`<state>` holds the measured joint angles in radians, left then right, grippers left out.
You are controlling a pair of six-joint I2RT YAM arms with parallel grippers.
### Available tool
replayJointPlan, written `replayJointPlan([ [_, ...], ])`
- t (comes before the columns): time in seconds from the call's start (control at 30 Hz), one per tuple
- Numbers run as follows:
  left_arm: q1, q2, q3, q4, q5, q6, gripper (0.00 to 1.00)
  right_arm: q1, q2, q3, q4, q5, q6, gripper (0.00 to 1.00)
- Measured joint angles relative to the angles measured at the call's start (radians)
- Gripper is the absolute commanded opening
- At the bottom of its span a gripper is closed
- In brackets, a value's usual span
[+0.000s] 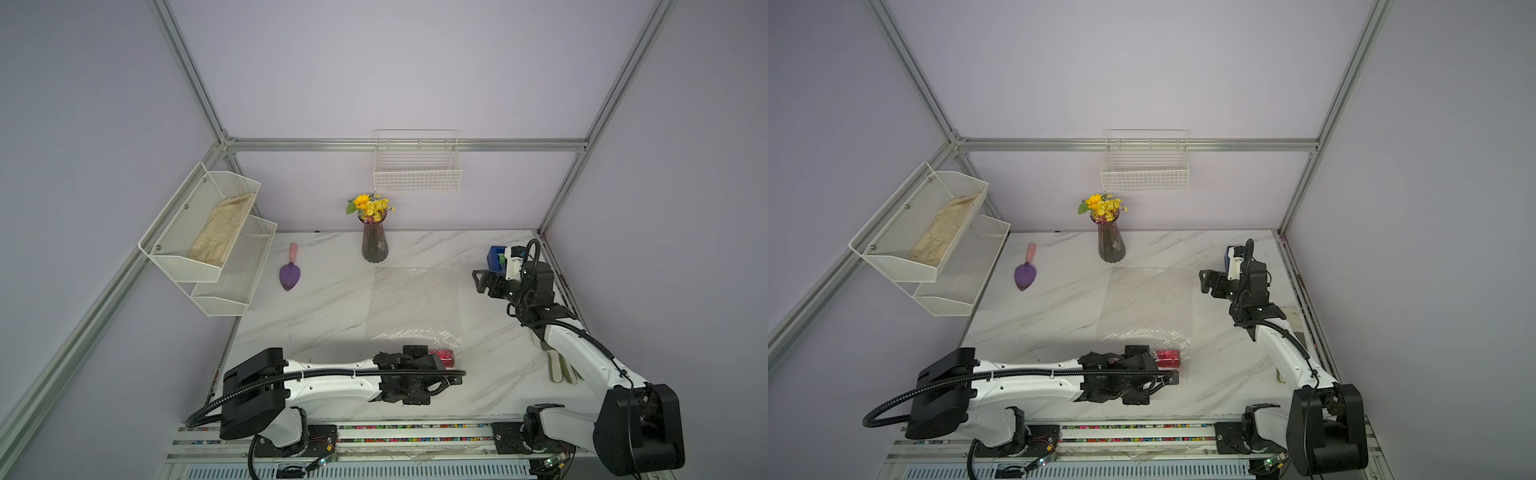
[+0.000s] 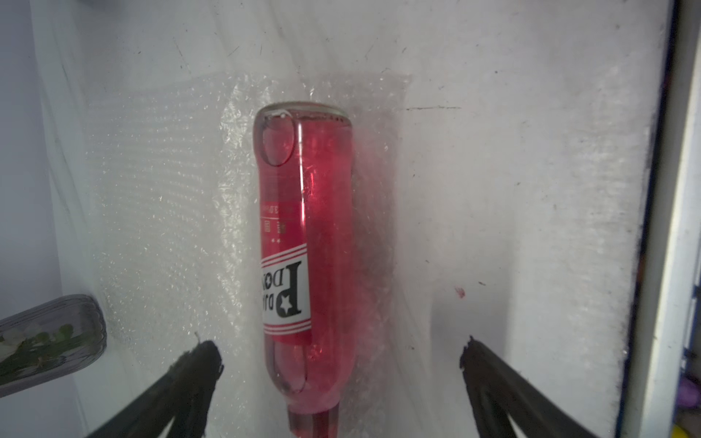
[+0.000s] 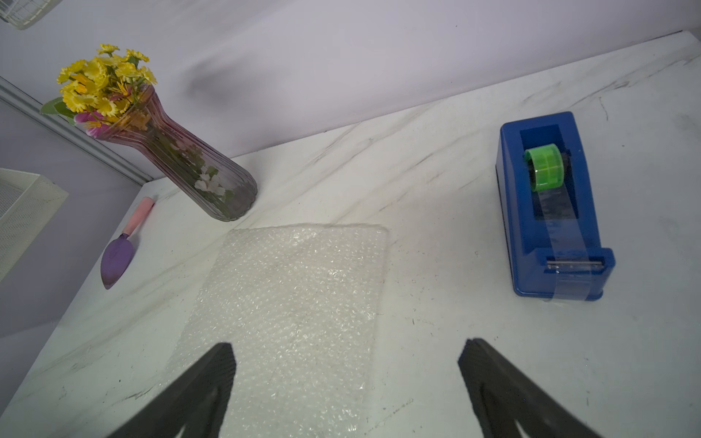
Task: Wrap wine bottles in bubble wrap
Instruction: Wrap the wine bottle in bubble wrap.
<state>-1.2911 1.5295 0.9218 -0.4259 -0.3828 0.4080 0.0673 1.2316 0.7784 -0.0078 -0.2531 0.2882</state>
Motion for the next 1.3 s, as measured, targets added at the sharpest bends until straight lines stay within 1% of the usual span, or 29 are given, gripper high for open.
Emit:
replayJointPlan([
  [0.2,0.0,0.065,-0.039,0.125,-0.124,0.059,1.0,0.0,0.005,0.002,0.005,-0.009,-0.001,0.97],
  [0.27,0.0,0.087,-0.054,0.161,-0.145,0.085,1.0,0.0,0.005,0.003,0.008,-0.011,-0.003,0.97],
  [0.47,0.0,0.093,-0.092,0.204,-0.142,0.118,1.0,0.0,0.005,0.007,0.008,-0.018,-0.006,0.97],
  [0.7,0.011,0.078,-0.103,0.208,-0.117,0.136,1.0,0.0,0.006,0.009,0.008,-0.03,-0.01,0.97],
  [0.9,0.056,0.102,-0.103,0.257,-0.119,0.136,1.0,0.0,0.006,0.011,0.01,-0.029,-0.017,0.97],
  [0.97,0.076,0.117,-0.101,0.286,-0.121,0.136,0.98,0.0,0.006,0.011,0.01,-0.028,-0.021,0.97],
  [1.03,0.094,0.13,-0.097,0.309,-0.122,0.136,0.94,0.0,0.006,0.011,0.011,-0.025,-0.026,0.97],
  [1.2,0.106,0.153,-0.078,0.297,-0.103,0.137,0.76,-0.001,0.006,0.011,0.011,-0.031,-0.046,0.97],
  [1.3,0.121,0.162,-0.047,0.236,-0.059,0.135,0.67,-0.002,0.004,0.011,0.014,-0.082,-0.093,0.97],
])
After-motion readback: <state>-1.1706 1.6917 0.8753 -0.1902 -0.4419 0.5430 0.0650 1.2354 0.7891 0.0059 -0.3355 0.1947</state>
